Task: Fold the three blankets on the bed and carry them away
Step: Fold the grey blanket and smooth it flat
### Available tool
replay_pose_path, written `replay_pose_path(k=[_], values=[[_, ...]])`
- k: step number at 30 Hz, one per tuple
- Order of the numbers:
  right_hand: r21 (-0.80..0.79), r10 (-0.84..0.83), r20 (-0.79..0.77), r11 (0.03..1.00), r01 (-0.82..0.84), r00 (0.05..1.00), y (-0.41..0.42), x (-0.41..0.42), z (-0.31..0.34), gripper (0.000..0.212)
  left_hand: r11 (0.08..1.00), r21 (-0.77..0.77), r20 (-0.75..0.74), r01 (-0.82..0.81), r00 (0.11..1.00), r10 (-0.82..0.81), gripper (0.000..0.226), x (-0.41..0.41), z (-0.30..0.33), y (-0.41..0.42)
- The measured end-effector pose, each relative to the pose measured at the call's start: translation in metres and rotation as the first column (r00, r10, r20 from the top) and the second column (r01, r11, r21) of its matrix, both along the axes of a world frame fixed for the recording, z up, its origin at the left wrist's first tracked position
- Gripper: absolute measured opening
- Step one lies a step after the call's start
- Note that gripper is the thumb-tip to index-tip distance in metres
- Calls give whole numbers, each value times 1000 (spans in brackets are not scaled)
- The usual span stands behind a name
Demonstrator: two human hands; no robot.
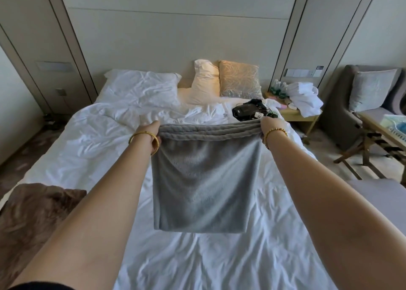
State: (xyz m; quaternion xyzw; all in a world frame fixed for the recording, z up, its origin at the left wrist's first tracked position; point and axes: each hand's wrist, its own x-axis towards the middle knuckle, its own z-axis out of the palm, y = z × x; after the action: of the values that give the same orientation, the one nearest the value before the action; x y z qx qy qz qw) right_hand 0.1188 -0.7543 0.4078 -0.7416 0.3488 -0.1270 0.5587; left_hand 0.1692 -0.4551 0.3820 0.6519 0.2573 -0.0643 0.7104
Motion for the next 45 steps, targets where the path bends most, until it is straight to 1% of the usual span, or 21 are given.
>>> replay_pose_path(k=[3, 4, 6, 8, 10, 12, 13, 15, 17, 19, 21, 24, 28, 31, 33, 35, 37, 39, 41, 45], values=[[66, 103, -55, 993, -99, 993, -6, 14, -23, 31, 1000, -8, -30, -2, 1000, 2, 21, 11, -23, -10], [85, 142, -77, 987, -135, 987, -8, 19, -30, 33, 1000, -2, -32, -5, 999, 5, 23, 14, -30, -14], [144, 149, -102, 980, -134, 983, -9, 29, -42, 34, 999, 14, -21, -33, 999, 33, 30, 22, -40, -21], [227, 114, -57, 969, -98, 992, -9, 38, -50, 34, 996, 23, 6, -81, 997, 81, 33, 30, -44, -28], [268, 75, -1, 961, -72, 997, -10, 44, -52, 34, 992, -1, 54, -125, 991, 125, 25, 37, -41, -35], [300, 10, 69, 953, -30, 998, -11, 45, -50, 26, 990, 9, 125, -143, 982, 140, 20, 42, -36, -41], [306, -23, 116, 952, -14, 993, -11, 44, -50, 22, 989, 22, 153, -146, 978, 141, 19, 44, -35, -43], [300, -56, 210, 954, -10, 976, -10, 38, -53, 25, 988, 35, 177, -152, 974, 144, 20, 42, -35, -44], [261, -80, 217, 965, 21, 973, -6, 25, -64, 29, 989, 31, 155, -142, 979, 136, 21, 35, -42, -43], [254, -135, 178, 963, 87, 975, -2, 9, -81, 26, 992, 26, 94, -125, 988, 122, 23, 24, -59, -39], [238, -177, 120, 960, 144, 977, 0, -9, -107, 23, 993, 56, 35, -108, 994, 106, 21, 8, -86, -35], [240, -225, -7, 945, 220, 974, 9, -45, -159, 23, 990, 101, -88, -95, 991, 104, 22, -31, -134, -31], [216, -321, -259, 900, 379, 911, 29, -109, -233, 24, 984, 133, -296, -119, 943, 154, 25, -101, -196, -27], [195, -349, -398, 871, 450, 849, 35, -150, -269, 23, 980, 111, -383, -168, 903, 198, 30, -138, -233, -24], [206, -334, -457, 862, 464, 824, 35, -167, -284, 27, 979, 113, -412, -171, 888, 203, 30, -152, -248, -23], [220, -323, -490, 853, 474, 809, 33, -176, -293, 29, 978, 134, -434, -157, 878, 201, 33, -158, -261, -21], [233, -327, -486, 845, 481, 811, 31, -176, -297, 23, 978, 151, -464, -145, 863, 200, 40, -159, -268, -18], [232, -308, -489, 856, 461, 816, 27, -171, -299, 16, 976, 180, -499, -126, 843, 201, 43, -154, -273, -14], [240, -272, -492, 871, 429, 827, 22, -161, -301, 18, 978, 181, -521, -106, 833, 187, 45, -145, -279, -13], [363, -139, -501, 862, 353, 854, 7, -120, -302, 25, 974, 115, -516, -196, 826, 227, 38, -112, -284, -20]])
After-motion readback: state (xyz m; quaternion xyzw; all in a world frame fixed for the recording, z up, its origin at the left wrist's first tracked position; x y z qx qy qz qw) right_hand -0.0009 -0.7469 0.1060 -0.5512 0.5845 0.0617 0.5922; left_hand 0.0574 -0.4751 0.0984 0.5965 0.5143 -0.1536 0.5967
